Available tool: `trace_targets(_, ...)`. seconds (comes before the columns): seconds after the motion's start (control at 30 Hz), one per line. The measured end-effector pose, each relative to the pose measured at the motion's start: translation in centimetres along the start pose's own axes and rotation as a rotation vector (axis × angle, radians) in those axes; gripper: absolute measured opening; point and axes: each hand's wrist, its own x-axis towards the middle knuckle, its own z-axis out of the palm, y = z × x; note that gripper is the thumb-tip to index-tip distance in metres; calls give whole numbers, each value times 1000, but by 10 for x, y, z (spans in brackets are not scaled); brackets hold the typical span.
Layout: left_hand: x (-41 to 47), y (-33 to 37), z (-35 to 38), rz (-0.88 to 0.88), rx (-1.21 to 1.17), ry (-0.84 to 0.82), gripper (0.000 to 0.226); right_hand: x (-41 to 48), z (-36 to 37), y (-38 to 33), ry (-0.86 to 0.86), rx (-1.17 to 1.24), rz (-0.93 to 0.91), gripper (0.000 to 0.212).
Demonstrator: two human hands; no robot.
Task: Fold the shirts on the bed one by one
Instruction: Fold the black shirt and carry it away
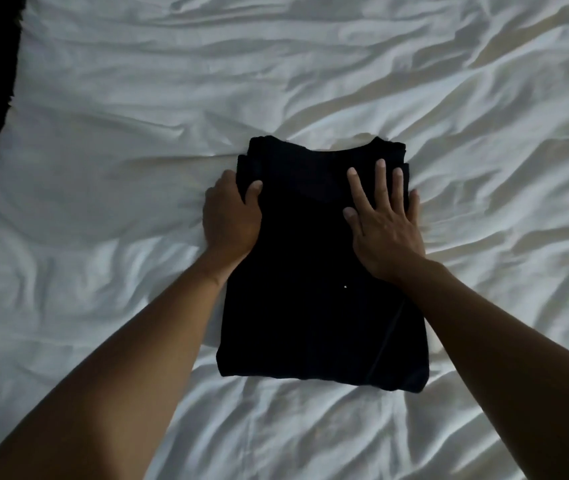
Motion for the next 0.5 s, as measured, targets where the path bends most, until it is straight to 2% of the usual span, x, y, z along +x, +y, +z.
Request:
trace_targets(0.07, -10, 12, -3, 27, 171, 94, 43, 1, -4, -1, -15, -1, 4, 61)
trace_targets(0.13, -32, 29, -11, 175, 146, 178, 53, -9, -12, -9, 28, 57, 26, 60)
trace_targets(0.2, -68, 37, -12, 366, 108, 65, 49, -36, -18, -25, 112, 154, 37, 60)
trace_targets(0.3, -123, 22, -7, 389, 238, -324, 62, -96, -9, -48, 121, 280, 22, 63)
trace_targets(0.33, -132, 11, -5, 399, 281, -366, 64, -113, 0, -51, 112, 281, 16, 63)
trace_targets(0.4, -134, -12, -1, 435, 323, -342, 63, -135, 19, -48, 117, 223, -2, 63)
trace_targets(0.5, -123, -33, -4, 389, 376, -325, 63, -147, 35, -31, 130, 211, 24, 66)
